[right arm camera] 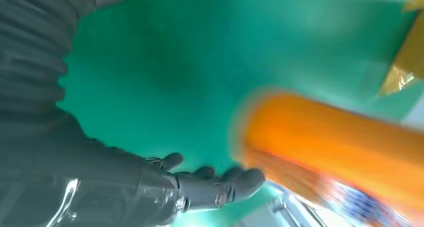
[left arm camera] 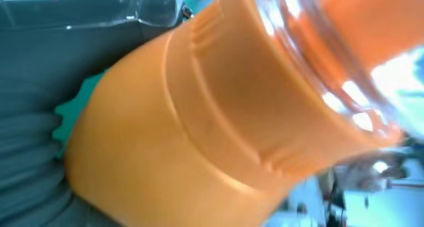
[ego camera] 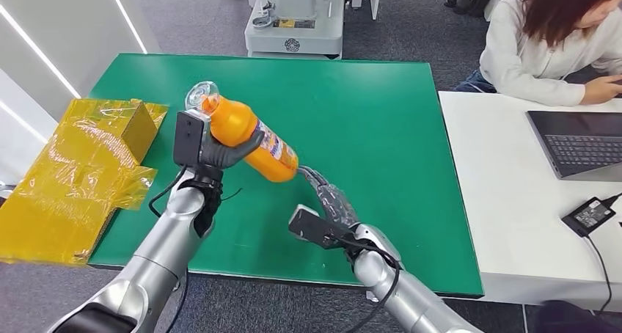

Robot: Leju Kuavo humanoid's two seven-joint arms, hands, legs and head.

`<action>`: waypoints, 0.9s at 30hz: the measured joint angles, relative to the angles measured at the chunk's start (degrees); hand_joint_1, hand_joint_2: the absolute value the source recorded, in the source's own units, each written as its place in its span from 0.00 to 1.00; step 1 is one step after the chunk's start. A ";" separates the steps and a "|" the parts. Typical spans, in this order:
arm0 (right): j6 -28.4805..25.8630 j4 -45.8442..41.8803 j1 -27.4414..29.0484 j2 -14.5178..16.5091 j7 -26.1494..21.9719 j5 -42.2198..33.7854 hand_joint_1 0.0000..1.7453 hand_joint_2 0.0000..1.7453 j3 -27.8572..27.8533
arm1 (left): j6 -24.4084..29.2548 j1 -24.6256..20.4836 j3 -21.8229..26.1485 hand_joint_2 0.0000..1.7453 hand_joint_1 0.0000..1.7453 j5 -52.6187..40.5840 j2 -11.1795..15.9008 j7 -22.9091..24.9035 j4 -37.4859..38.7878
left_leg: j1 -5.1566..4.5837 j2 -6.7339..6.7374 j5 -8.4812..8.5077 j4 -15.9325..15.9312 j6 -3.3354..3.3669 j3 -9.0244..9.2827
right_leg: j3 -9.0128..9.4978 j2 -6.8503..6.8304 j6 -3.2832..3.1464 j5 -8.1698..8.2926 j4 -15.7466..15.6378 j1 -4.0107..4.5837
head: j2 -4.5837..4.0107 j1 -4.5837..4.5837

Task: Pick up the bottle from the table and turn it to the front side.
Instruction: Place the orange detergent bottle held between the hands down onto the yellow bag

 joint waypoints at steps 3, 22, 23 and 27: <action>-0.04 -1.77 1.59 -0.94 -0.40 -0.73 0.00 1.00 -0.26 | 4.64 -0.41 -0.05 1.00 1.00 -9.36 0.84 -1.87 -2.26 | 0.00 -0.03 0.00 0.00 0.00 -0.02 | -0.01 -0.03 0.02 -0.01 0.00 0.00 | 0.00 0.01; -1.60 -18.45 9.06 -6.17 -0.68 0.03 0.00 1.00 -3.08 | 32.70 -12.99 -5.71 1.00 1.00 -87.70 8.10 12.90 8.04 | 0.00 0.15 0.00 0.00 0.00 0.01 | -0.04 0.15 -0.01 0.01 0.03 0.00 | 0.00 0.00; -2.08 -20.08 10.30 -6.82 -0.63 0.11 0.00 1.00 -3.49 | 32.57 -13.68 -5.90 1.00 1.00 -88.66 8.66 13.83 10.27 | 0.00 0.19 -0.01 0.00 0.00 0.01 | -0.06 0.18 -0.02 0.01 0.03 0.00 | 0.00 -0.01; -3.46 -26.24 14.79 -9.55 -0.38 0.33 0.00 1.00 -5.51 | 31.19 -14.85 -6.67 1.00 1.00 -91.37 10.48 17.71 17.56 | 0.00 0.17 -0.02 -0.01 -0.02 -0.02 | -0.09 0.17 0.00 -0.01 0.02 0.00 | 0.00 0.01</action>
